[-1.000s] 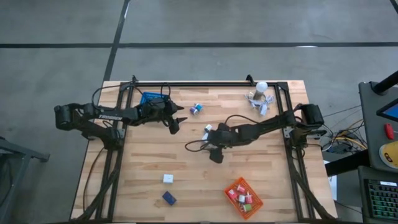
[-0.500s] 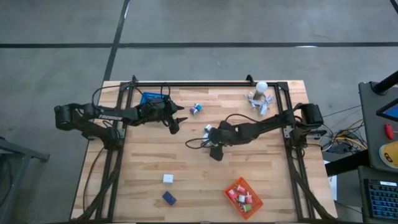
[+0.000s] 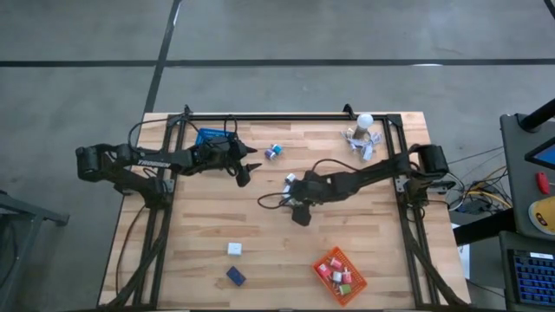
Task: Pick & Place Office items
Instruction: Put the green charger adapter into the orange bin
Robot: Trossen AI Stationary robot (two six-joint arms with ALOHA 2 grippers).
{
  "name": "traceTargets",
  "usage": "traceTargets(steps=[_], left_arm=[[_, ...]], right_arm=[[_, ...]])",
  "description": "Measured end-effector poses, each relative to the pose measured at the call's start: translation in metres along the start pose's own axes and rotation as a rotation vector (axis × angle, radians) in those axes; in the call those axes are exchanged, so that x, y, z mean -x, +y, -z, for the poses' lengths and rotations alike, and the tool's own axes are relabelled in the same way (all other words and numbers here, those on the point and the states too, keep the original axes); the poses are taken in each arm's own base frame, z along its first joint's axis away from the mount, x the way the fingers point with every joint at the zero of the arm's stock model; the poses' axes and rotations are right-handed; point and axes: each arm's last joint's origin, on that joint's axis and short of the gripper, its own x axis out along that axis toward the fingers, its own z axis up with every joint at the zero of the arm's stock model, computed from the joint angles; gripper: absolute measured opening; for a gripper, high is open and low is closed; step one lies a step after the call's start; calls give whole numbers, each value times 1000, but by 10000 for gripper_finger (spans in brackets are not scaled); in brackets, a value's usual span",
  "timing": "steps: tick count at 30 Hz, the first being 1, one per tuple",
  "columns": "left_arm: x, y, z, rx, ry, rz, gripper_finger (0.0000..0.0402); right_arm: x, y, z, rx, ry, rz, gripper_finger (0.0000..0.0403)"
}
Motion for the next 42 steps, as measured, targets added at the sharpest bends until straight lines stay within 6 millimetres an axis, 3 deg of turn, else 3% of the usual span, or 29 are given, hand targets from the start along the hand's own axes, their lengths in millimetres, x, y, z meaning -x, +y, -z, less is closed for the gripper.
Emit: traceTargets(steps=[6, 16, 27, 42], left_arm=[[0, 0, 0, 0, -3, 0, 259], [0, 0, 0, 0, -3, -1, 259], [0, 0, 1, 0, -1, -1, 259], [0, 0, 1, 0, 0, -1, 259]], right_arm=[[-18, -1, 7, 1, 63, -1, 286], [-18, 0, 2, 5, 44, 6, 283], [-18, -1, 2, 14, 32, 30, 188], [-17, 2, 3, 72, 34, 24, 187]])
